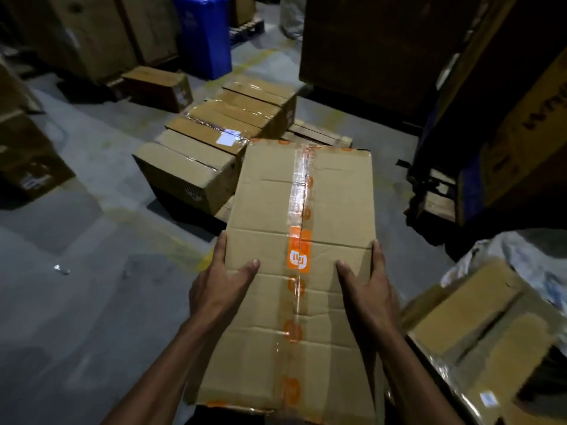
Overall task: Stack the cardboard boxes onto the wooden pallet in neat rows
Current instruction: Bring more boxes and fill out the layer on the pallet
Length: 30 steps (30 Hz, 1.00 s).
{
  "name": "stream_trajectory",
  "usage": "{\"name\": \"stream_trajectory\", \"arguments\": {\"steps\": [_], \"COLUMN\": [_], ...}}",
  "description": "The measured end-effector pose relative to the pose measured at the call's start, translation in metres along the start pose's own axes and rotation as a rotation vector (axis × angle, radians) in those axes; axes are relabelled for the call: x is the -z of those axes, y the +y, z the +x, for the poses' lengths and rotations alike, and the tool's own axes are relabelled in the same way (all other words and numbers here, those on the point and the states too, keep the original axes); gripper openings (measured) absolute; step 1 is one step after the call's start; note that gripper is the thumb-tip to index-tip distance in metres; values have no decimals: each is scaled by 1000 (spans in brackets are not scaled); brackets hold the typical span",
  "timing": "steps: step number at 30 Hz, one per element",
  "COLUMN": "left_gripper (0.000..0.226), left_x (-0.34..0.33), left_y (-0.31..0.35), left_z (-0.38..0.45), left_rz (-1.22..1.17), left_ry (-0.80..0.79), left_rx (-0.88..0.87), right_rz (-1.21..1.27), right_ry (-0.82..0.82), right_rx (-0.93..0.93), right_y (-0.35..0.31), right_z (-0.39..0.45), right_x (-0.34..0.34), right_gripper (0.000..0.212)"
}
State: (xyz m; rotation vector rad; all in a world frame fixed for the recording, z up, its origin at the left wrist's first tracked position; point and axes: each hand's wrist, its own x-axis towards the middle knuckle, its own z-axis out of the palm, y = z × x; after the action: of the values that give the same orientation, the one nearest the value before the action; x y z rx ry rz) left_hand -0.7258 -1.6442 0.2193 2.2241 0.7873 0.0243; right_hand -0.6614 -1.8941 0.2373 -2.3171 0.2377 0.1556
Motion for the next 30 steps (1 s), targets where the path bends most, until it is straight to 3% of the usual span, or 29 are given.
{"name": "stream_trajectory", "arguments": {"steps": [10, 15, 22, 30], "left_gripper": [94, 95, 88, 86], "left_x": [-7, 6, -16, -89], "left_y": [47, 74, 97, 142], "left_z": [225, 295, 370, 437], "left_rz": [-39, -66, -130, -215], "left_ry": [-7, 24, 149, 367], "left_rx": [52, 89, 208, 476], "right_rz": [-64, -76, -111, -187], "right_ry": [11, -25, -158, -425], "right_rx": [48, 76, 168, 370], "right_y": [-99, -148, -190, -225], "right_z": [203, 279, 389, 546], "right_x": [-72, -89, -116, -148], "right_gripper": [84, 84, 84, 81]}}
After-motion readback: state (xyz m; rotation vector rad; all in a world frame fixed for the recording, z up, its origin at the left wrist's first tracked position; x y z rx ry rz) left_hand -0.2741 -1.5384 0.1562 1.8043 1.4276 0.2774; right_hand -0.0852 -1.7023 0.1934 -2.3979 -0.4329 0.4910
